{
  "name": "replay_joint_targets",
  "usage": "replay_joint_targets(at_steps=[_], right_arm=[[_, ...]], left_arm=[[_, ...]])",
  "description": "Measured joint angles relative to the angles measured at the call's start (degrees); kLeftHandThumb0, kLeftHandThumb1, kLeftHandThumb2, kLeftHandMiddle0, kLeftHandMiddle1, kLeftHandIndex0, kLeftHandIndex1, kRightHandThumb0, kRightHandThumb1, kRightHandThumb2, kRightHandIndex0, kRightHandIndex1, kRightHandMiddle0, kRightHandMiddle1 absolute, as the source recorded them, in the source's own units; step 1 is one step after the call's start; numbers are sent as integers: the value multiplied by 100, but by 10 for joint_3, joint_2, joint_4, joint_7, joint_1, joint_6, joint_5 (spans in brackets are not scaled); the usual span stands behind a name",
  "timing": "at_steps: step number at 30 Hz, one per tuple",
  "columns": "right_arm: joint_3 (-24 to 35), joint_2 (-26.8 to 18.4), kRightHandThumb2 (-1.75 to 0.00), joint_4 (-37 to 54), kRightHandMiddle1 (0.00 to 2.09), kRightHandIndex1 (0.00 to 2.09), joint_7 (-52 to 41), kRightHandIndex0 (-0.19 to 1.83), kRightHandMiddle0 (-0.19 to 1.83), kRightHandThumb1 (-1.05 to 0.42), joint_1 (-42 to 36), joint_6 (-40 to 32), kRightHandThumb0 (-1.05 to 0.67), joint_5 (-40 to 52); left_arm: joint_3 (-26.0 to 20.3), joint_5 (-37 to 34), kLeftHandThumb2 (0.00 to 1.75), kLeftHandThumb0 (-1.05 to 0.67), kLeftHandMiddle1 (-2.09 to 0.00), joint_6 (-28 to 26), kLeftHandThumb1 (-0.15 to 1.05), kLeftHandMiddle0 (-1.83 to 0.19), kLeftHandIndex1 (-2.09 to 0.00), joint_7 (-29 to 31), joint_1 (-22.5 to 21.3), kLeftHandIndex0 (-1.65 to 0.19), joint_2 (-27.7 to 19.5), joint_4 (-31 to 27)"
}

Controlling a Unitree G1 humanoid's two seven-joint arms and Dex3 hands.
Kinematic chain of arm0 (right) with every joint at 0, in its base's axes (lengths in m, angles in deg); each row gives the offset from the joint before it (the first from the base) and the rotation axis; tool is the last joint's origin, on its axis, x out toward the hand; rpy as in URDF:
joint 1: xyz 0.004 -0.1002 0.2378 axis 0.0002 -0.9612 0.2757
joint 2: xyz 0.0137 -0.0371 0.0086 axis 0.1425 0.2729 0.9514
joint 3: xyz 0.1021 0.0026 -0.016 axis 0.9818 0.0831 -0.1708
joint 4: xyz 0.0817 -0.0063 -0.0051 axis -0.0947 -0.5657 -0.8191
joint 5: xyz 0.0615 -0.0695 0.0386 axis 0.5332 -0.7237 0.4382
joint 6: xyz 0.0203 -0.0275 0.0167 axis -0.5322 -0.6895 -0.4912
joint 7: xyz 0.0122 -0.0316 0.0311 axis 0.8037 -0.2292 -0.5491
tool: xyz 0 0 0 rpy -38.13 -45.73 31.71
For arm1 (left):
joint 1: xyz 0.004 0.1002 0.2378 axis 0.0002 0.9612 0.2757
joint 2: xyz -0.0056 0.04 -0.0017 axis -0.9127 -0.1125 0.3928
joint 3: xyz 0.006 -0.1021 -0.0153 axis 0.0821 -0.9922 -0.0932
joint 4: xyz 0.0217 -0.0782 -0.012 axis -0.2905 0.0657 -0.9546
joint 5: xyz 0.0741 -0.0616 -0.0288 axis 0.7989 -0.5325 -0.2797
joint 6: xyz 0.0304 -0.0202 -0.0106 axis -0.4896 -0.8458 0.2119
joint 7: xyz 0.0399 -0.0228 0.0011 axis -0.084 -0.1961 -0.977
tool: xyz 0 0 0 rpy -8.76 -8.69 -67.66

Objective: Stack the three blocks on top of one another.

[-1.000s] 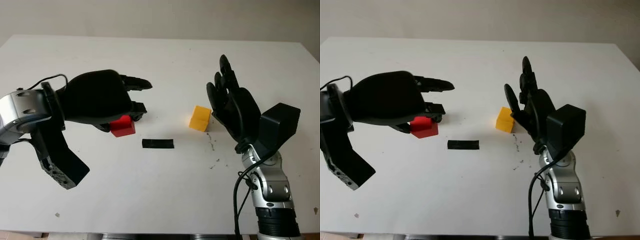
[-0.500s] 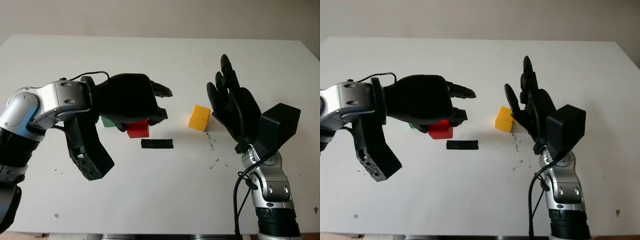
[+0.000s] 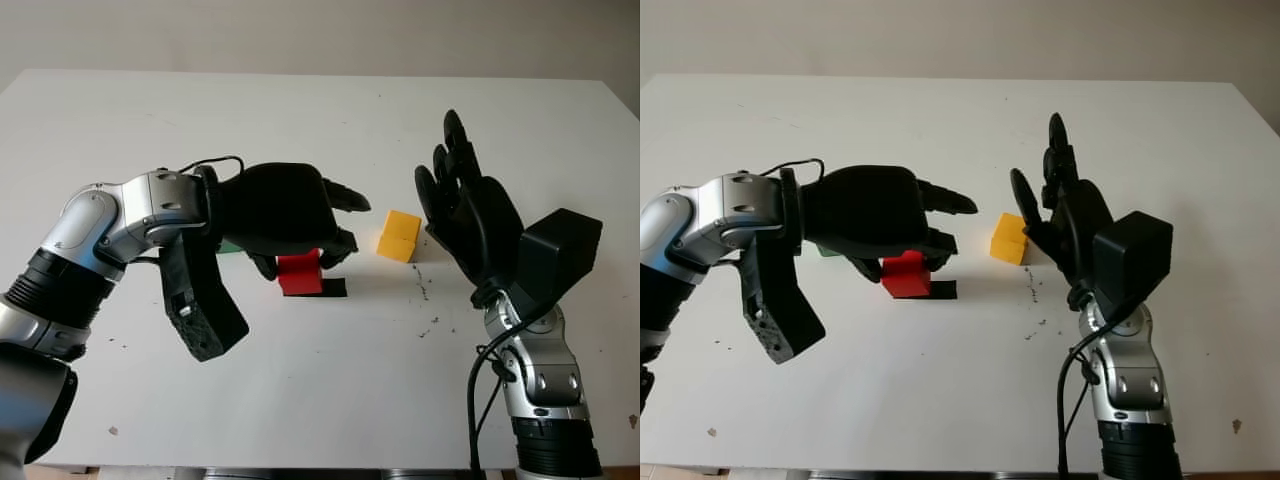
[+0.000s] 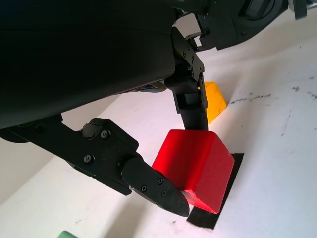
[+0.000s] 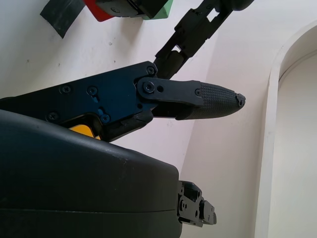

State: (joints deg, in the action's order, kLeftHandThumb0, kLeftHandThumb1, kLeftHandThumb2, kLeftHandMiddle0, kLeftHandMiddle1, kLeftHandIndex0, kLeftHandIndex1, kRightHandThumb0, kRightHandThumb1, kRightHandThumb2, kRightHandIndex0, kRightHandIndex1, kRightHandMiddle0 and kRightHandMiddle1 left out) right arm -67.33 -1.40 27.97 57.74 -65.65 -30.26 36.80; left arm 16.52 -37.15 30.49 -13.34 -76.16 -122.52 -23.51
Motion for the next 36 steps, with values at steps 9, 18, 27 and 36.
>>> replay_joint_targets(at_steps=[9,18,27,36], right_arm=[[-1,0,-48,12,5,1,2,-19,-18,-105,-2,-5,-70,-1],[-6,0,-49,15,5,0,3,-19,-18,-105,-5,-9,-68,-3],[-8,0,-48,18,5,0,7,-19,-19,-105,-10,-9,-68,-3],[-9,0,-48,24,5,0,9,-19,-19,-105,-15,-13,-70,-1]], left_arm=[[15,8,6,-35,-6,4,89,-27,-141,-19,0,-45,14,26],[33,42,5,-34,-5,16,88,-25,-155,-41,-4,-43,22,32],[38,49,5,-34,-5,16,88,-25,-151,-49,-5,-44,26,42],[38,59,6,-33,-5,14,88,-23,-160,-50,-5,-42,26,40]])
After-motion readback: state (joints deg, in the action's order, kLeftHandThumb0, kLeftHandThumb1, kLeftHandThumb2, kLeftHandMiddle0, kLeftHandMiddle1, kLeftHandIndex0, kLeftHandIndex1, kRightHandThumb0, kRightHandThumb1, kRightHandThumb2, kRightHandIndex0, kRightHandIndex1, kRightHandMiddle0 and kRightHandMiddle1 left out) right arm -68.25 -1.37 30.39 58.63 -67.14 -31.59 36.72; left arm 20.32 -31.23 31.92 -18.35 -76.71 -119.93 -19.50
